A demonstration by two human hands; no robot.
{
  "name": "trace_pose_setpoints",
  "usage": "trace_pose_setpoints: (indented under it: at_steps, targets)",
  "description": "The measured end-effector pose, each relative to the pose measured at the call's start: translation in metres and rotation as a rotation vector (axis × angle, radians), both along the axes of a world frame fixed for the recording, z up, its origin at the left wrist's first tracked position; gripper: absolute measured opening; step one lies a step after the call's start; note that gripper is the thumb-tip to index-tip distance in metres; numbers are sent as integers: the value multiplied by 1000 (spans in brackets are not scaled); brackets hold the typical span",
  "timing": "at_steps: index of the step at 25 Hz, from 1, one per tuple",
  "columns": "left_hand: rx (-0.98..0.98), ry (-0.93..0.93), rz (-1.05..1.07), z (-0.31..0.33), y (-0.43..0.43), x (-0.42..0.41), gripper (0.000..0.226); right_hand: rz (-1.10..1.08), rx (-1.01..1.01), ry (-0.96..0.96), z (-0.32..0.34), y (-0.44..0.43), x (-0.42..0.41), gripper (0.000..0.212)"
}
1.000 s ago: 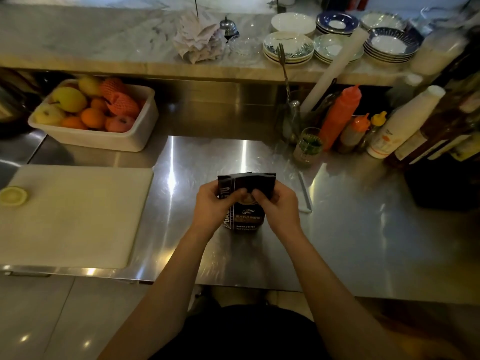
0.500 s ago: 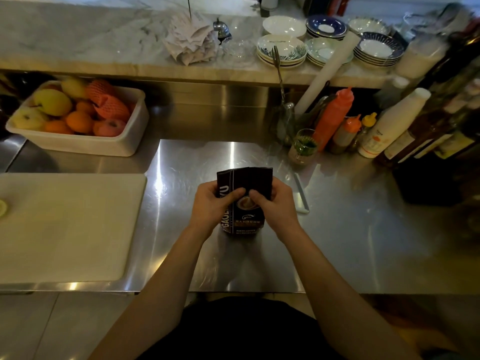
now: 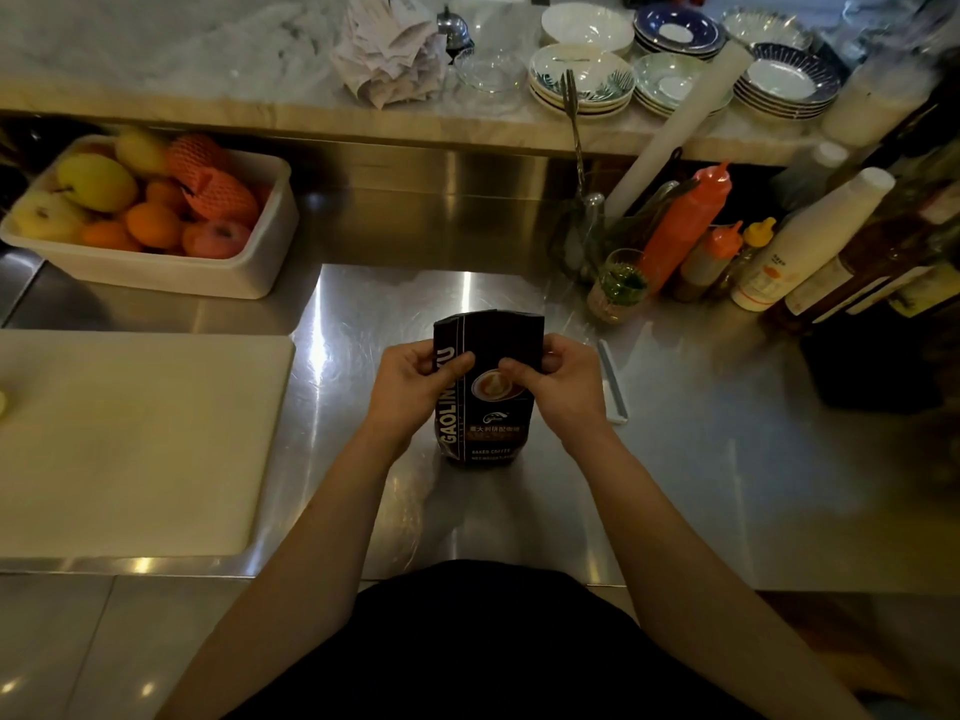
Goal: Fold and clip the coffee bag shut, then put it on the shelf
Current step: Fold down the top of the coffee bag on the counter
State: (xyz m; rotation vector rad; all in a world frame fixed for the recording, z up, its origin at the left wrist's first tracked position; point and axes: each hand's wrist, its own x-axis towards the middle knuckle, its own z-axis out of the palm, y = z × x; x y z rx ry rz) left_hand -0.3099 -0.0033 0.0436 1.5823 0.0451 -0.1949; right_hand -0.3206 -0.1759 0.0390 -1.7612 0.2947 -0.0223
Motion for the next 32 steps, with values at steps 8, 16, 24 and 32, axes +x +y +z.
trace_pose_setpoints:
  at_steps: [8, 16, 24, 32]
  targets:
    - [149, -82, -125, 5, 13, 12, 16, 34, -34, -42, -5, -9, 7, 15]
    - [131, -133, -31, 11, 23, 16, 13, 111, -147, -98, 3, -13, 11, 17]
    - [144, -162, -27, 15, 18, 19, 8, 45, -61, -108, 10, -15, 11, 13]
    - [109, -148, 30, 13, 14, 18, 13, 67, -14, -84, 14, -19, 12, 12]
